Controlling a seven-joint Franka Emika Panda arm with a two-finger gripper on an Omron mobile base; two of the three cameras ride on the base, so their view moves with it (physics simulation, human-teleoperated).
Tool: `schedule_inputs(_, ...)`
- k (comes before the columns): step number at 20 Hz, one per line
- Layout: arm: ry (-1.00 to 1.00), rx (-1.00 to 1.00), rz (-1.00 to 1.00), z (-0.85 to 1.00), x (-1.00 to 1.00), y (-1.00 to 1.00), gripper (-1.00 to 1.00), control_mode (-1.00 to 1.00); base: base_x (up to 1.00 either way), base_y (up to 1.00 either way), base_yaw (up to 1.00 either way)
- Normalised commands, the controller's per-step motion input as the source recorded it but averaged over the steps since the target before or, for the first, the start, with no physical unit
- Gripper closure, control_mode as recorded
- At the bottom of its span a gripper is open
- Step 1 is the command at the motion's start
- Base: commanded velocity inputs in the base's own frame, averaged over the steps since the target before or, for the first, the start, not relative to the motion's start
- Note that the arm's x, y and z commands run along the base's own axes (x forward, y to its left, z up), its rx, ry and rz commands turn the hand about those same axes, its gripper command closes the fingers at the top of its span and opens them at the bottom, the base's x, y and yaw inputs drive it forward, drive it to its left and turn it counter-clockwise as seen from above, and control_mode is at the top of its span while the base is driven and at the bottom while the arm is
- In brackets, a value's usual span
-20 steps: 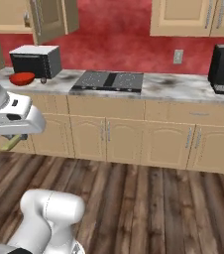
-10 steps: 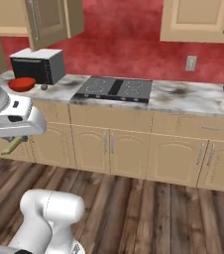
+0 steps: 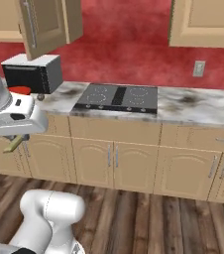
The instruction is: Pick the egg and butter from the fridge and place them by the bowl for mixing.
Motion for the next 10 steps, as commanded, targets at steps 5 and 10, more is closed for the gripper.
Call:
schedule_inputs(5, 0.00, 0.00, 0.00, 0.00, 0.00, 0.00, 1.00, 1.00, 0.36, 0.81, -0.26)
schedule_inputs(10, 0.00, 0.00, 0.00, 0.00, 0.00, 0.00, 1.00, 1.00, 0.21, 0.75, -0.28)
